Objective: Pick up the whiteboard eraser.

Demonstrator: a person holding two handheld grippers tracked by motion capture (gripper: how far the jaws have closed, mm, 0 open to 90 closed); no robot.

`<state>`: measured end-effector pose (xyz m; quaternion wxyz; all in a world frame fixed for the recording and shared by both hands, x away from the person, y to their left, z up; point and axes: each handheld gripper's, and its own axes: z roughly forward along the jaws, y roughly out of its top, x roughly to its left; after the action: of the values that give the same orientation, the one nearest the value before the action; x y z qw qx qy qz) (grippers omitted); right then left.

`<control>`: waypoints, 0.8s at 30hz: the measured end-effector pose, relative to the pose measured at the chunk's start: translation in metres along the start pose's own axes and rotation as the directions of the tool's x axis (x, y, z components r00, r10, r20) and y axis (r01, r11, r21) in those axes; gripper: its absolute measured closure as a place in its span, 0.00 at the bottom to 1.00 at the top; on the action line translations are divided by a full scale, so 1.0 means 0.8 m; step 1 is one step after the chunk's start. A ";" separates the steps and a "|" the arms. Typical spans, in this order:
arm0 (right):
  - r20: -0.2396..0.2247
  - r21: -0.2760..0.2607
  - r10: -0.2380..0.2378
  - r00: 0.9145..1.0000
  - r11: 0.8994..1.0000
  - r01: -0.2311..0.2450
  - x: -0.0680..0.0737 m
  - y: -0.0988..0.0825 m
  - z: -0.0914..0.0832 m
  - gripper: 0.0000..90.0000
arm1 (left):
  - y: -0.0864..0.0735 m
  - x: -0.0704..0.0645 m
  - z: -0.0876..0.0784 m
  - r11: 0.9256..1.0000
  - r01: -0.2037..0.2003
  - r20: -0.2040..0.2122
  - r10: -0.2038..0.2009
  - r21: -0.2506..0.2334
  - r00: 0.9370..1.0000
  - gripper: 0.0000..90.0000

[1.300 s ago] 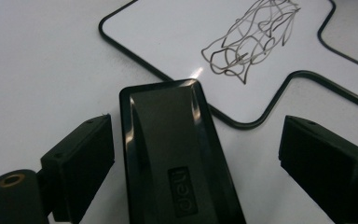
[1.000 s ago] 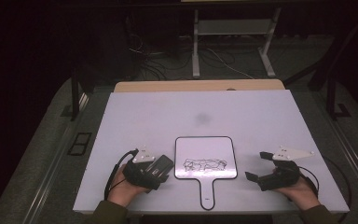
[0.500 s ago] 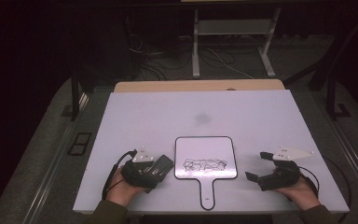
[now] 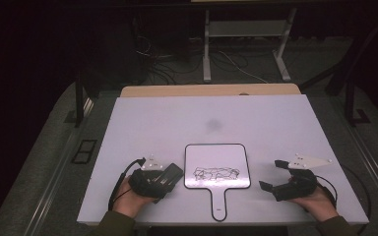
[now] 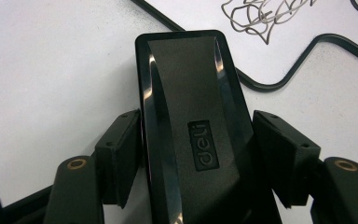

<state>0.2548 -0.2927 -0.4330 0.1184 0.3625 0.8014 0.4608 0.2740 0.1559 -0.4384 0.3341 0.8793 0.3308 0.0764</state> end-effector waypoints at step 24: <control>-0.003 -0.007 0.001 1.000 1.000 -0.001 0.000 0.000 -0.001 0.00 | 0.003 -0.005 0.001 0.997 -0.061 -0.042 0.063 0.048 0.997 0.42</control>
<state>0.2542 -0.2931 -0.4323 0.1182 0.3616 0.7999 0.4642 0.2724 0.1513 -0.4370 0.3035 0.8950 0.3120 0.0979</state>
